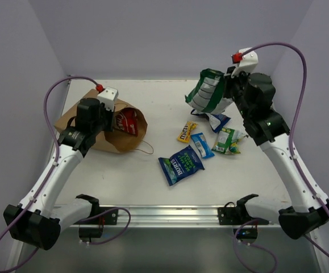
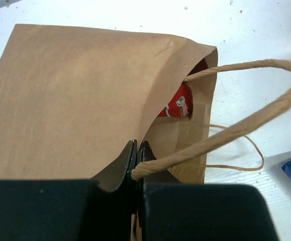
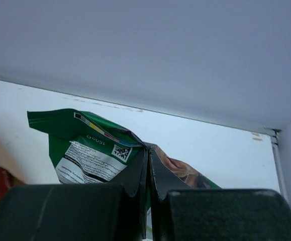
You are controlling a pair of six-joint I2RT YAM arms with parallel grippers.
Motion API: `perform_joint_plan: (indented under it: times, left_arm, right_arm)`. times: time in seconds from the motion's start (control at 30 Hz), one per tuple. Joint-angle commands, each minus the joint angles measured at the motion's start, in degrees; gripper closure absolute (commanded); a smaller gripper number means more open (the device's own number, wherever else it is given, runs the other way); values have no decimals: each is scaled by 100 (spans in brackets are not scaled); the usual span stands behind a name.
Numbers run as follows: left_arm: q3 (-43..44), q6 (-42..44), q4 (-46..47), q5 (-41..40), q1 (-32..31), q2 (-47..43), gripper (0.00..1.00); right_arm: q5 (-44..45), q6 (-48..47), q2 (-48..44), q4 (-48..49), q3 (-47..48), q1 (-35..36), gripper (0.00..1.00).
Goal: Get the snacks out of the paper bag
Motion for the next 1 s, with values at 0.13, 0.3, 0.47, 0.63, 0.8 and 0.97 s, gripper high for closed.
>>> perform_joint_plan:
  times: [0.13,0.3,0.47,0.63,0.8,0.97]
  left_arm:
    - [-33,-156,278,146,-8,-201,100]
    - [-16,-156,313,270,-8,-280,100]
    - [-59,-147,349,463,-8,-394,100]
    - [-121,-321,480,656,-8,-412,100]
    - [-33,-367,481,850,-8,-333,100]
    - [142,-376,402,1069,-8,-316,100]
  right_arm:
    - [363,37,1577,389,868,-1445,100]
    - [969,-724,2494,1539,1160,-1921,100]
    - [1339,-1799,2951,2860,423,-1947,100]
    - [1164,-1204,3295,2017,-323,-1921,99]
    - [814,288,3111,708,-966,-1825,89]
    - [399,1214,1700,119,-1801,-1238,59]
